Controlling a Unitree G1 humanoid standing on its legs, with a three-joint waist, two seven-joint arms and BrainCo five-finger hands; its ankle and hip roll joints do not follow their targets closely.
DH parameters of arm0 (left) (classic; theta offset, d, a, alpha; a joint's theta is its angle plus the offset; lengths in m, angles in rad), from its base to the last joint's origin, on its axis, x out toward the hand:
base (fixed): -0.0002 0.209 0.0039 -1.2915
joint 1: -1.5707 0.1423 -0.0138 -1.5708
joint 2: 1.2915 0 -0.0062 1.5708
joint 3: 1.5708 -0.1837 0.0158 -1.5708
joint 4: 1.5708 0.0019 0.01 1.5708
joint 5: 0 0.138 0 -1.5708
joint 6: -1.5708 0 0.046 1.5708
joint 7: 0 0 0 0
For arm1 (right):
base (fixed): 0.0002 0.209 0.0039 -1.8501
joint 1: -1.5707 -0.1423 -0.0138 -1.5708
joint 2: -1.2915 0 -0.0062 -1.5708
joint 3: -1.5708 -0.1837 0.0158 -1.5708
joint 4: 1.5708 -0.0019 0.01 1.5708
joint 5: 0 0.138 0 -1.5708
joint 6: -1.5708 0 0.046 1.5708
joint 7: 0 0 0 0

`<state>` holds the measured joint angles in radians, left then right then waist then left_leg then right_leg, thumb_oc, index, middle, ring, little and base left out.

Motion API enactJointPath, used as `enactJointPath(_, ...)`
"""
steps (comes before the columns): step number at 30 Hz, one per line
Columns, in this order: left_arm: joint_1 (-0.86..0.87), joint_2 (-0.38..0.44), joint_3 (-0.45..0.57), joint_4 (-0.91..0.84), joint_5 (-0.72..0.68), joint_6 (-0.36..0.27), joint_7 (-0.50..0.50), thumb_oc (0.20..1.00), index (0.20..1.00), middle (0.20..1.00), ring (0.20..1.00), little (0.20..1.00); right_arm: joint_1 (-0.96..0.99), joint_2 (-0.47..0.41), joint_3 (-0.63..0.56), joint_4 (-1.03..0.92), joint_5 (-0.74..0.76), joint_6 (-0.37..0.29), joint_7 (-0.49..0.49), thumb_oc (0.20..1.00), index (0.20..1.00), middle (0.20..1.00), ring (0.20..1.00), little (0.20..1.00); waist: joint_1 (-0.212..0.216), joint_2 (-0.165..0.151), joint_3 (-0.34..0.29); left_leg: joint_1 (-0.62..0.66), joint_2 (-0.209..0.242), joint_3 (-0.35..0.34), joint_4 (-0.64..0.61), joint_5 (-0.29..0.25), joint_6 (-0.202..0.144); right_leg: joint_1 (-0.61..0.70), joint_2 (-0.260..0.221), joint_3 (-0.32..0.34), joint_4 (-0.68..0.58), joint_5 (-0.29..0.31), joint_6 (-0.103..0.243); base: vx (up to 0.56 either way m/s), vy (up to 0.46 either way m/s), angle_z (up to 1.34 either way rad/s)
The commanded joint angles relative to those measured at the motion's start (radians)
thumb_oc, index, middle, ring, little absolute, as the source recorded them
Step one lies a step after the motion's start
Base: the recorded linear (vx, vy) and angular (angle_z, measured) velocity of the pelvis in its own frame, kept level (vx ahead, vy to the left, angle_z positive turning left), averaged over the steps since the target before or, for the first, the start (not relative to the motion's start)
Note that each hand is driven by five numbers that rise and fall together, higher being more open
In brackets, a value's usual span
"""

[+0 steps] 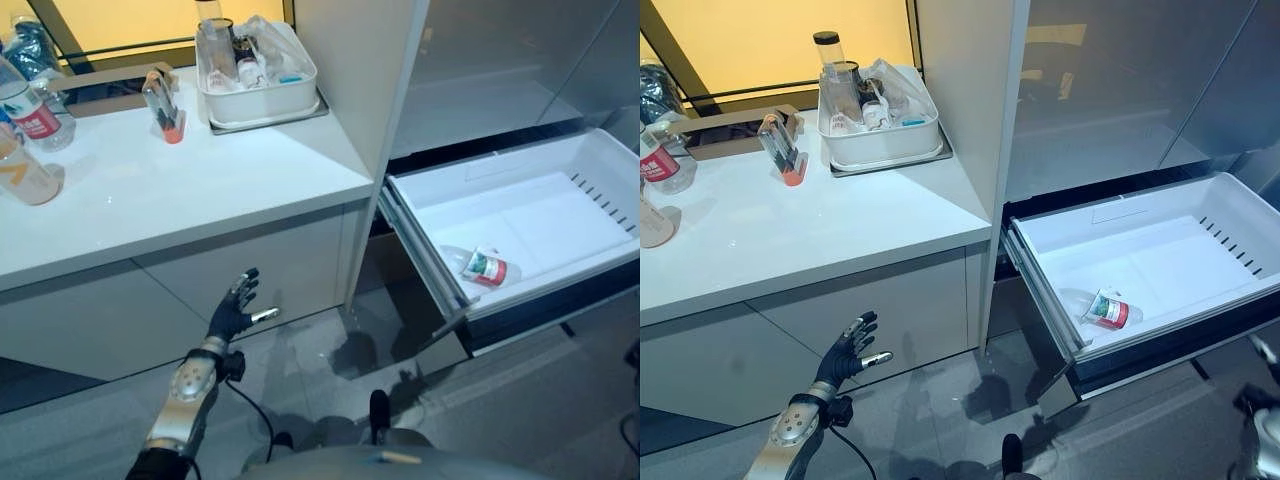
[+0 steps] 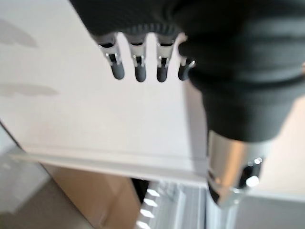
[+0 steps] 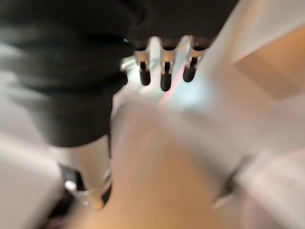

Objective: Take the drinks into the refrigerator

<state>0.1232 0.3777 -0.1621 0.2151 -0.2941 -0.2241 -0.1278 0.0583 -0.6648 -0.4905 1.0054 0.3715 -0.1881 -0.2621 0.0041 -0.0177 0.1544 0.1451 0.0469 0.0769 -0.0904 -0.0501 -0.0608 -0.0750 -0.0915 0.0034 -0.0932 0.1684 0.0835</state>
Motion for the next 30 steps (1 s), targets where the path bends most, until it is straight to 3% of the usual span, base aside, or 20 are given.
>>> enactJointPath(1, -0.028, 0.026, -0.016, -0.095, -0.044, -0.034, -0.061, 1.000, 1.000, 1.000, 1.000, 1.000, -0.042, -0.050, 0.040, 0.079, -0.043, 0.019, 0.060, 1.000, 1.000, 1.000, 1.000, 1.000, -0.016, -0.019, 0.008, -0.089, -0.054, -0.029, 0.017, 0.012, 0.061, 0.060, 0.002, -0.010, 0.061, -0.101, 0.032, 0.00, -0.009, -0.05)
enactJointPath(4, -0.033, 0.038, -0.040, -0.120, -0.066, -0.025, -0.093, 1.000, 1.000, 1.000, 1.000, 1.000, -0.033, -0.022, 0.090, 0.159, -0.073, 0.042, 0.115, 1.000, 1.000, 1.000, 1.000, 1.000, -0.019, -0.014, 0.013, -0.085, -0.052, -0.026, 0.018, 0.011, 0.060, 0.060, 0.003, -0.006, 0.060, -0.100, 0.032, 0.03, -0.005, -0.07)
enactJointPath(10, -0.024, 0.045, -0.089, -0.120, -0.046, -0.003, -0.125, 1.000, 1.000, 1.000, 1.000, 1.000, -0.023, 0.052, 0.205, 0.063, -0.208, 0.069, 0.137, 1.000, 1.000, 1.000, 1.000, 1.000, -0.026, 0.000, 0.017, -0.077, -0.052, -0.022, 0.016, 0.001, 0.061, 0.066, 0.010, 0.002, 0.057, -0.108, 0.031, 0.02, -0.002, -0.02)
enactJointPath(11, -0.020, 0.051, -0.096, -0.122, -0.041, 0.000, -0.132, 1.000, 1.000, 1.000, 1.000, 1.000, -0.025, 0.058, 0.220, 0.037, -0.235, 0.074, 0.135, 0.859, 0.859, 0.859, 0.859, 0.859, -0.026, 0.002, 0.017, -0.077, -0.052, -0.020, 0.016, 0.002, 0.062, 0.067, 0.010, 0.004, 0.056, -0.108, 0.031, 0.00, 0.000, 0.00)
enactJointPath(12, -0.016, 0.056, -0.099, -0.123, -0.039, 0.004, -0.137, 1.000, 1.000, 1.000, 1.000, 1.000, -0.027, 0.065, 0.236, -0.008, -0.274, 0.085, 0.126, 0.533, 0.533, 0.533, 0.533, 0.533, -0.027, 0.004, 0.017, -0.078, -0.052, -0.018, 0.017, 0.002, 0.062, 0.066, 0.010, 0.005, 0.057, -0.109, 0.031, 0.00, 0.000, 0.00)
enactJointPath(13, -0.014, 0.057, -0.106, -0.124, -0.037, 0.006, -0.140, 1.000, 1.000, 1.000, 1.000, 1.000, -0.032, 0.067, 0.255, -0.047, -0.309, 0.090, 0.126, 0.451, 0.451, 0.451, 0.451, 0.451, -0.027, 0.007, 0.017, -0.077, -0.053, -0.017, 0.017, 0.001, 0.063, 0.066, 0.010, 0.006, 0.057, -0.108, 0.031, 0.00, 0.000, 0.00)
enactJointPath(14, -0.013, 0.058, -0.112, -0.118, -0.037, 0.008, -0.142, 1.000, 1.000, 1.000, 1.000, 1.000, -0.042, 0.075, 0.264, -0.086, -0.332, 0.096, 0.114, 0.225, 0.225, 0.225, 0.225, 0.225, -0.026, 0.009, 0.017, -0.077, -0.054, -0.016, 0.017, 0.001, 0.064, 0.066, 0.011, 0.007, 0.056, -0.108, 0.031, 0.00, 0.000, 0.00)
enactJointPath(21, -0.019, 0.066, -0.163, -0.126, -0.015, 0.005, -0.139, 1.000, 1.000, 1.000, 1.000, 1.000, -0.208, 0.085, 0.431, -0.117, -0.458, 0.106, 0.100, 0.200, 0.200, 0.200, 0.200, 0.200, 0.000, 0.021, 0.024, -0.083, -0.055, -0.015, 0.018, 0.002, 0.067, 0.065, 0.010, 0.009, 0.050, -0.105, 0.030, 0.00, 0.002, -0.02)
enactJointPath(30, -0.063, 0.090, -0.224, -0.185, -0.030, -0.007, -0.106, 1.000, 1.000, 1.000, 1.000, 1.000, -0.524, 0.078, 0.649, -0.186, -0.514, 0.087, 0.078, 0.200, 0.200, 0.200, 0.200, 0.200, 0.044, 0.025, 0.048, -0.116, -0.066, -0.034, 0.015, 0.015, 0.067, 0.053, 0.001, -0.012, 0.038, -0.090, 0.034, -0.01, 0.009, -0.05)
